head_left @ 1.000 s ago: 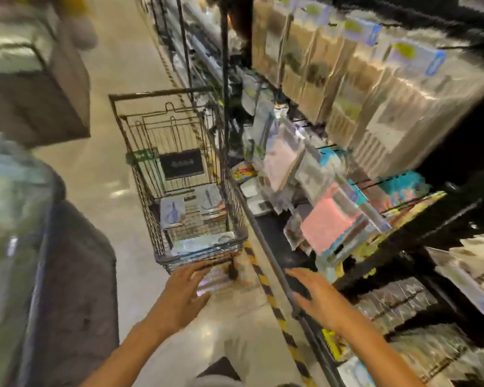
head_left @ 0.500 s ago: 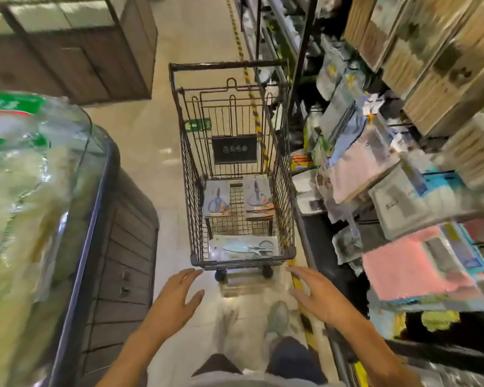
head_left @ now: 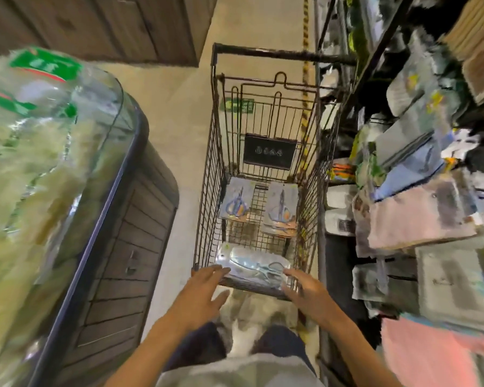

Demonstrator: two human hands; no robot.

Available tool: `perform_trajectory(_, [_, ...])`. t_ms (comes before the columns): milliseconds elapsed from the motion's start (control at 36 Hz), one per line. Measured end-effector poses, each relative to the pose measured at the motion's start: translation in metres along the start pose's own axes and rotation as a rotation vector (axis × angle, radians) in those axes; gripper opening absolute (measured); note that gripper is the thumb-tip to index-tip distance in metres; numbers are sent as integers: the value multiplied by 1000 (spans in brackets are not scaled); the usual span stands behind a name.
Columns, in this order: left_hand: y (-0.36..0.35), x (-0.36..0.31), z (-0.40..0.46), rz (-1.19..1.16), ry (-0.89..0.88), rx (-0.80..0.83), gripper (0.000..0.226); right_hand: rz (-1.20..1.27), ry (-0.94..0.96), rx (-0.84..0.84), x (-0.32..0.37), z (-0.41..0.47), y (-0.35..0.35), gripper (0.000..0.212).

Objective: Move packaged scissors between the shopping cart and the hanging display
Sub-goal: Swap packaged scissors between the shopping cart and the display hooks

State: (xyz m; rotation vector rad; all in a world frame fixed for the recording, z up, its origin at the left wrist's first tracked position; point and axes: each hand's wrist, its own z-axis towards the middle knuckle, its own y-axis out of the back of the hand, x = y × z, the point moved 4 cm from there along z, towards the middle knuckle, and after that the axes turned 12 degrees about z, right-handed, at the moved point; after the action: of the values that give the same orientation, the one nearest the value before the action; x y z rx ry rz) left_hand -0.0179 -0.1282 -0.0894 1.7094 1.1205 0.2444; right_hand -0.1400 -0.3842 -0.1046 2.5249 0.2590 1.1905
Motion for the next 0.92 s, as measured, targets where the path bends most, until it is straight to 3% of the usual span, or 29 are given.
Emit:
perform_trajectory(139, [-4,24,36,7,-11,99,66,-114,-47,41,2,25,-9,50])
perform_trajectory(250, [-3,47,65,7,-24,166,60,-96,-118,2,2,40,-23,76])
perform_trajectory(333, [-6,61,85,-2,-29,214,61,-118,-162,21,3,54,-35,56])
perform_trajectory(417, [-14,68,104,6,-24,248,62,-69,-186,44,-6,70,-43,72])
perform_trajectory(528, [-30,64,126,44,-53,309,63,-64,-178,21,-12,97,-48,42])
perform_trajectory(639, [-61,66,149,77,-16,349,70,-79,-219,29,-37,133,-53,45])
perform_trajectory(722, [-90,72,167,93,3,371,66,-99,-180,15,-67,169,-61,70])
perform_trajectory(778, [-106,75,179,84,5,354,80,-93,-227,63,-89,188,-67,55])
perform_trajectory(861, [-129,82,195,128,30,432,86,-39,-223,79,-126,212,-80,64])
perform_trajectory(917, [-139,86,205,122,43,414,91,-26,-117,-13,-144,227,-86,68])
